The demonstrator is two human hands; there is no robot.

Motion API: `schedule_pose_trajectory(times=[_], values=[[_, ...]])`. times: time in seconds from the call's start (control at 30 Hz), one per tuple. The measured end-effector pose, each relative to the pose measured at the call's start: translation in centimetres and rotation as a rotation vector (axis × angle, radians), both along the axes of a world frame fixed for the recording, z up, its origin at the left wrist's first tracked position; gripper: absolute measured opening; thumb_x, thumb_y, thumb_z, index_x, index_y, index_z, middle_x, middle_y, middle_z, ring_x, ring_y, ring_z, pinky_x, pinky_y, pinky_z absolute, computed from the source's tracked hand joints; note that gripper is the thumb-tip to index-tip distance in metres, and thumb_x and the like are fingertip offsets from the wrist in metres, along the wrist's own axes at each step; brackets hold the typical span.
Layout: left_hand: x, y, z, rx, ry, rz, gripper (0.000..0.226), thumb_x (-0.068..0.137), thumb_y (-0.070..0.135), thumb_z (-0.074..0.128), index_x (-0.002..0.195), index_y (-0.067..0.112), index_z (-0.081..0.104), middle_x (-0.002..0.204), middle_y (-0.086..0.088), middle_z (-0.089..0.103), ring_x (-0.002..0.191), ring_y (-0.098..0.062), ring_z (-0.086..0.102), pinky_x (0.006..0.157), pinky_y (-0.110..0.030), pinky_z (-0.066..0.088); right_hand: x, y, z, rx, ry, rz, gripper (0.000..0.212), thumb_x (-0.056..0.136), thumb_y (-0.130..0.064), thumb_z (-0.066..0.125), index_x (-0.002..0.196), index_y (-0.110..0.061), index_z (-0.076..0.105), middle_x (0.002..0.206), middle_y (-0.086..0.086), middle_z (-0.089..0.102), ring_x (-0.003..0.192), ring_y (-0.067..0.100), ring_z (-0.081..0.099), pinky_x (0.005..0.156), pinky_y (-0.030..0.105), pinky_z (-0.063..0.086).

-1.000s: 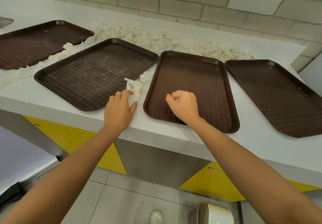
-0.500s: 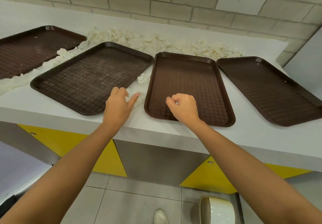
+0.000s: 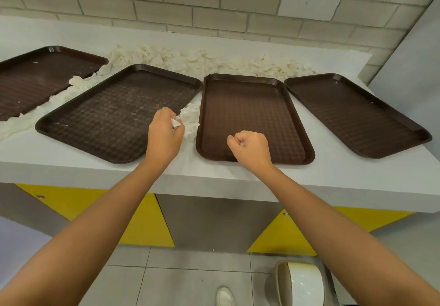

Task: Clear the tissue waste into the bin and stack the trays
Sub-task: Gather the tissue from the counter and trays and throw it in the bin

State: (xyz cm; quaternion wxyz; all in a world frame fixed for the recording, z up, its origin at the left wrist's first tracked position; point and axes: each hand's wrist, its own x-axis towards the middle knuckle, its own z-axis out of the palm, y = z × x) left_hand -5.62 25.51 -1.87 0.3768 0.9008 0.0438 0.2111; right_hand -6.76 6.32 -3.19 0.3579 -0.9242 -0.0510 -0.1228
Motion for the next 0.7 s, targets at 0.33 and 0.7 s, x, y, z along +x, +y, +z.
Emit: schedule_pose_trajectory(times=[0.33, 0.7], values=[[-2.4, -3.3, 0.1, -0.173, -0.095, -0.218, 0.025, 0.087, 0.02, 0.062, 0.086, 0.014, 0.038, 0.072, 0.002, 0.052, 0.056, -0.01, 0.044, 0.052, -0.018, 0.035, -3.4, -1.2, -0.5, 0.052, -0.048, -0.112, 0.052, 0.086, -0.019, 0.055, 0.046, -0.018, 0.021, 0.047, -0.003, 0.024, 0.049, 0.014, 0.024, 0.05, 0.027, 0.022], [-7.0, -11.0, 0.0, -0.27, -0.014, -0.415, 0.024, 0.084, 0.009, 0.059, 0.085, 0.014, 0.036, 0.07, 0.009, 0.04, 0.06, -0.006, 0.038, 0.052, -0.011, 0.034, -8.9, -7.5, -0.7, 0.079, -0.07, -0.266, 0.051, 0.086, -0.02, 0.056, 0.045, -0.017, 0.026, 0.046, -0.002, 0.027, 0.048, 0.015, 0.028, 0.053, 0.03, 0.026]])
